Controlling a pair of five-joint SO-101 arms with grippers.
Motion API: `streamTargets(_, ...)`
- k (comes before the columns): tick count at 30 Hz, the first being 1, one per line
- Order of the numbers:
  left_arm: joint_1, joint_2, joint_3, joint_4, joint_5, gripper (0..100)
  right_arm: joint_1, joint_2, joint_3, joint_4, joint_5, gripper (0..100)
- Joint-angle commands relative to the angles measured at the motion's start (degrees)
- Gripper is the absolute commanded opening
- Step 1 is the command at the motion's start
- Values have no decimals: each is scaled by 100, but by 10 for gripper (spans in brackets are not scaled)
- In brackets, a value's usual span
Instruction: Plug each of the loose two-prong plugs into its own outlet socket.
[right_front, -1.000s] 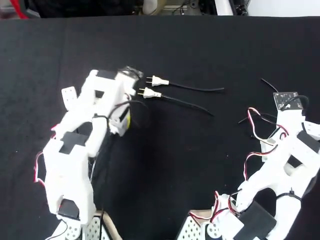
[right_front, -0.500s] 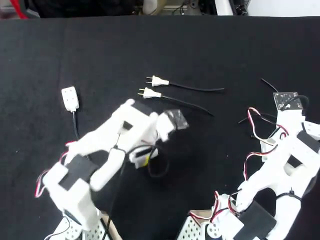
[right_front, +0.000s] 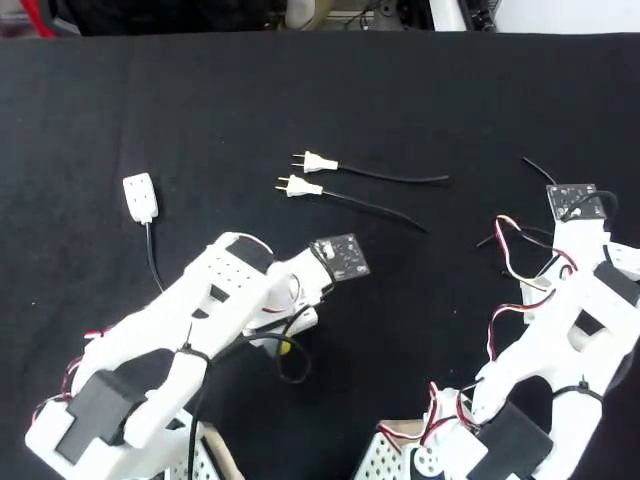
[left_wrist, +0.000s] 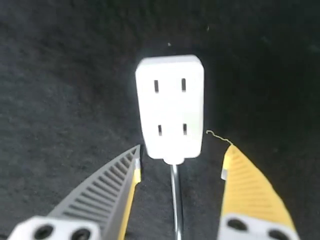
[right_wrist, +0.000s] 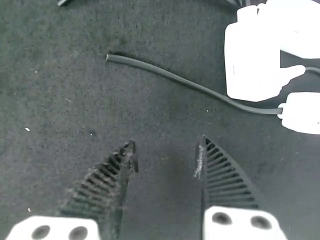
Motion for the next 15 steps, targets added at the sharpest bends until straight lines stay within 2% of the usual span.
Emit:
streamTargets(1,-136,-290,-84,-53,325,264,0,-171,-40,-53,-308,188)
streamTargets(5,-769,-1037,-145,-70,791,265,-44,-171,-66,-53,-686,188)
streamTargets(9,-1499,-2251,101,-79,1477,265,-325,-127,-224,-53,-1495,187)
streamTargets(15,-3081,-3921,936,-79,2382,265,-1442,-127,-470,-53,-2752,186)
